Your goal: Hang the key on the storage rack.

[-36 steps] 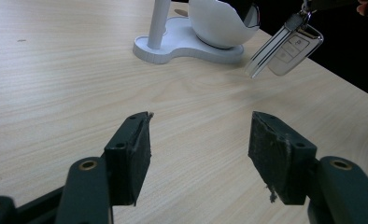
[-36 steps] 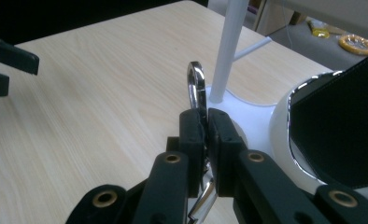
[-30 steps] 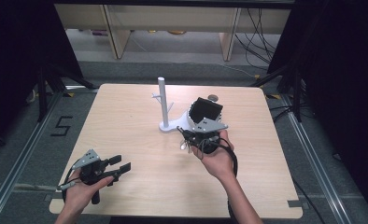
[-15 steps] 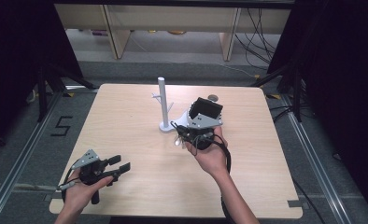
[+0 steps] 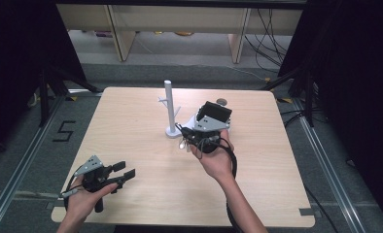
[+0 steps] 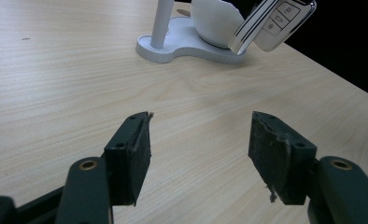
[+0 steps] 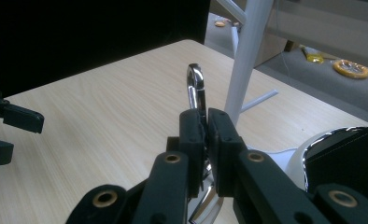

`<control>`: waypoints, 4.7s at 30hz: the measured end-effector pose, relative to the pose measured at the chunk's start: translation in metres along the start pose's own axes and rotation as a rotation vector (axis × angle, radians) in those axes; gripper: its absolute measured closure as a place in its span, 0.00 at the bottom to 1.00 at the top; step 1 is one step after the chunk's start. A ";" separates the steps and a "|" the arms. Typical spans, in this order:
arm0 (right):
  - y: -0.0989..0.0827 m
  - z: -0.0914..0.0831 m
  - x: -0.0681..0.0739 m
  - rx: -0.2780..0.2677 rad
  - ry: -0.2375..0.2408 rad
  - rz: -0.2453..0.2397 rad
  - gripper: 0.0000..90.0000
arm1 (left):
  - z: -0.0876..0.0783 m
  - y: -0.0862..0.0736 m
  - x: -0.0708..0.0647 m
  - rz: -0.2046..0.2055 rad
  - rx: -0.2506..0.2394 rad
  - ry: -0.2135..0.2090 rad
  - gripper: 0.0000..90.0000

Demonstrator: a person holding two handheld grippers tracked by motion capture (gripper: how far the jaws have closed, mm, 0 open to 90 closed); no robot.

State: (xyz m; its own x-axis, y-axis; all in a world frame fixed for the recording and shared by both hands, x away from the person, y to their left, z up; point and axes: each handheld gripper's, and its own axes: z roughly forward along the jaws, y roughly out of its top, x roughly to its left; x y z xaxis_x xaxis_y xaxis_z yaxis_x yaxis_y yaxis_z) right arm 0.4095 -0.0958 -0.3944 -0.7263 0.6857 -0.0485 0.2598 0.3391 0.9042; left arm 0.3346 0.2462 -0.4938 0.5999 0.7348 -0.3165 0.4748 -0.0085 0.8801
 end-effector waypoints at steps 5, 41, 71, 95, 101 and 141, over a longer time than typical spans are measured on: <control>0.001 0.001 0.002 -0.006 -0.007 0.028 0.95 | 0.001 0.000 0.000 0.003 -0.001 -0.010 0.42; 0.028 0.032 0.013 -0.069 -0.013 0.038 0.95 | -0.001 -0.001 0.001 -0.006 0.009 0.007 0.42; 0.053 0.058 0.009 -0.094 -0.051 0.068 0.95 | 0.001 -0.003 0.001 -0.007 0.006 -0.005 0.42; 0.059 0.071 0.005 -0.077 -0.089 0.100 0.95 | 0.000 -0.004 0.002 -0.008 0.006 -0.005 0.42; 0.056 0.073 0.002 -0.059 -0.100 0.123 0.95 | 0.001 -0.004 0.002 -0.008 0.004 -0.012 0.42; 0.037 0.048 -0.013 0.020 -0.180 0.037 0.77 | 0.003 -0.006 0.003 -0.010 0.001 -0.009 0.42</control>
State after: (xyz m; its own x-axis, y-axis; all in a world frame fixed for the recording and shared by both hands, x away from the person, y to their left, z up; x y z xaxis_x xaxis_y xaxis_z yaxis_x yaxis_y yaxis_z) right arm 0.4591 -0.0609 -0.3809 -0.5904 0.8018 -0.0921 0.2985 0.3229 0.8981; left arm 0.3352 0.2462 -0.5011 0.6013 0.7286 -0.3282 0.4809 -0.0019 0.8768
